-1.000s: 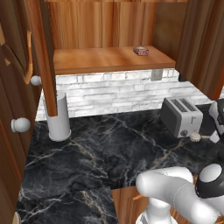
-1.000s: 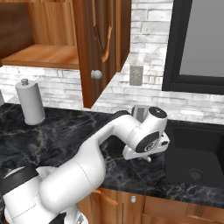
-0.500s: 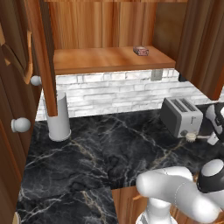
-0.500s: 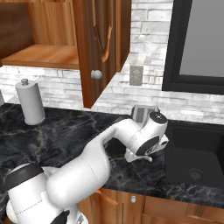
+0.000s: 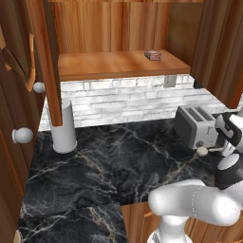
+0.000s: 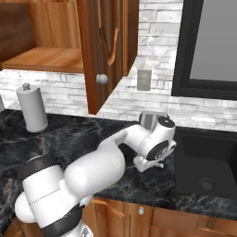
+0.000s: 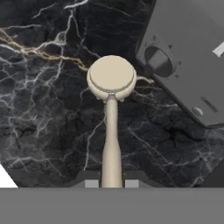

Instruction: Locate and retrieve the dish brush and bar soap from the cabinet. Place them next to the sink.

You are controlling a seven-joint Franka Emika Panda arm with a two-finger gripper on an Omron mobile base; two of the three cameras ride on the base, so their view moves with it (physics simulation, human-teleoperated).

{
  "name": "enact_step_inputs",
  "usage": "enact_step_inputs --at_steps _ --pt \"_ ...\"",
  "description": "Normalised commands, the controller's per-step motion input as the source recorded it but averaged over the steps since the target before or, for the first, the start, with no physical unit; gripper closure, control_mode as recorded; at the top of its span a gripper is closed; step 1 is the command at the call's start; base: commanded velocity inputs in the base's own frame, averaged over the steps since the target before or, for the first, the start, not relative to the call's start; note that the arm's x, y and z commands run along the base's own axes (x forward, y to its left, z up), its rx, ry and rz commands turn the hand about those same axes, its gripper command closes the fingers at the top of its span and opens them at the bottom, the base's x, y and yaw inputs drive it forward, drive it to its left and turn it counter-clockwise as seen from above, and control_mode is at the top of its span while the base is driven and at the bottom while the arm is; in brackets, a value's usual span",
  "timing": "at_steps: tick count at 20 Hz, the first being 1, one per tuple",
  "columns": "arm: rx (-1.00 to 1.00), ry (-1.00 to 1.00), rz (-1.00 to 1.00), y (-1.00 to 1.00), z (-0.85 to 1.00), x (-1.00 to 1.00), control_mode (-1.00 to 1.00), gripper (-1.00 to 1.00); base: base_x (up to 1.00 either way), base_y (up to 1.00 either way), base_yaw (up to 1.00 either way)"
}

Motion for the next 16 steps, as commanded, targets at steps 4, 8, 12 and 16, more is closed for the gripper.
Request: enact_step_inputs --at_steps 4,8,12,16 --pt "0.00 0.00 0.14 -0.09 -0.30 0.04 -1.00 1.00 0.00 0.00 0.00" --pt "0.00 0.00 0.09 0.00 -0.18 0.02 -1.00 1.00 0.00 0.00 0.00" --pt "0.00 0.00 0.01 -0.01 -0.09 0.10 -1.00 1.00 0.00 0.00 0.00" --pt "0.00 -0.04 0.00 -0.09 -0.16 0.08 -1.00 1.00 0.00 0.00 0.00"
